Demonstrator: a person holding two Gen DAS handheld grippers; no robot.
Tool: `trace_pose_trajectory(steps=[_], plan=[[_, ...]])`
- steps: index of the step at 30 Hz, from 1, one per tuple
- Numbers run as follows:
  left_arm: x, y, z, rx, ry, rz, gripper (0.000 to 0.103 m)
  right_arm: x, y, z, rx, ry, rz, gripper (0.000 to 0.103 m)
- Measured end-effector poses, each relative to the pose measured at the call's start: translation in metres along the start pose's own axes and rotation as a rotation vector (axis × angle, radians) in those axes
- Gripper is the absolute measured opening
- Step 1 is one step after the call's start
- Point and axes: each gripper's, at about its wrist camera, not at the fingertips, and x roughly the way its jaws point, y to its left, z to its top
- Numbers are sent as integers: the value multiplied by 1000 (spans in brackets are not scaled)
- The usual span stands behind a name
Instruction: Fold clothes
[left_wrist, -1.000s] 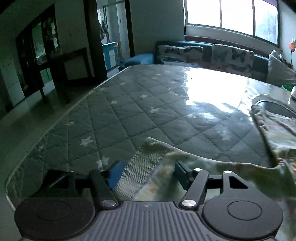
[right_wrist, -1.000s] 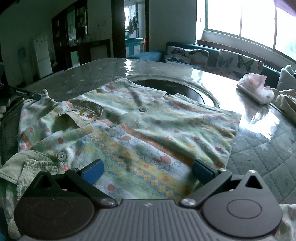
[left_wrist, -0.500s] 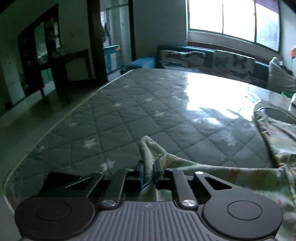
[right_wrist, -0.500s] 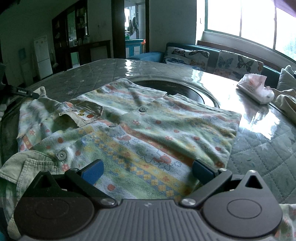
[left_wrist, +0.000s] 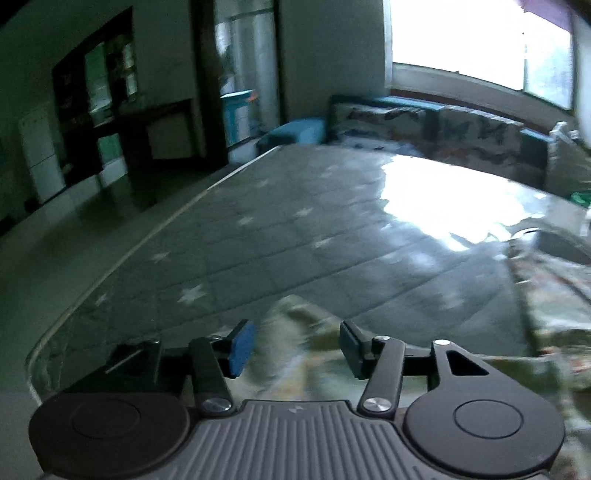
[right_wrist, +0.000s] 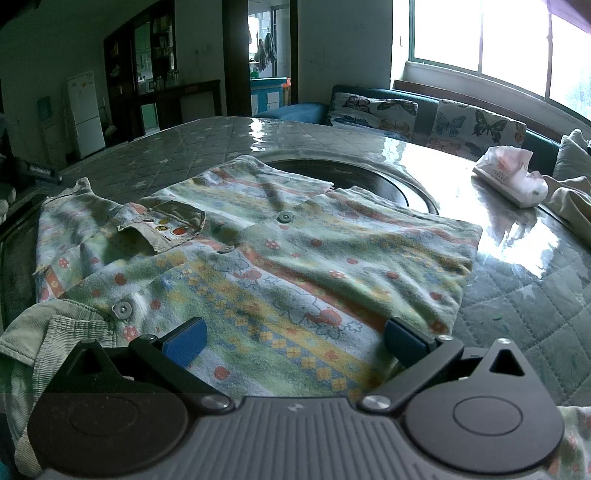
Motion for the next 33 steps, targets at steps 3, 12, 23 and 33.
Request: trace_pose_trajectory(steps=[3, 12, 23, 33], plan=[[-11, -30, 1, 41, -5, -114, 71, -3, -1, 3, 8, 14, -4, 103], [-41, -119, 3, 159, -12, -448, 81, -44, -29, -12, 150, -23, -57, 103], [-54, -228, -37, 369, 62, -704, 81, -71, -65, -41, 271, -36, -144, 103], [-51, -251, -61, 465, 107, -705, 82, -85, -101, -72, 292, -3, -336, 103]])
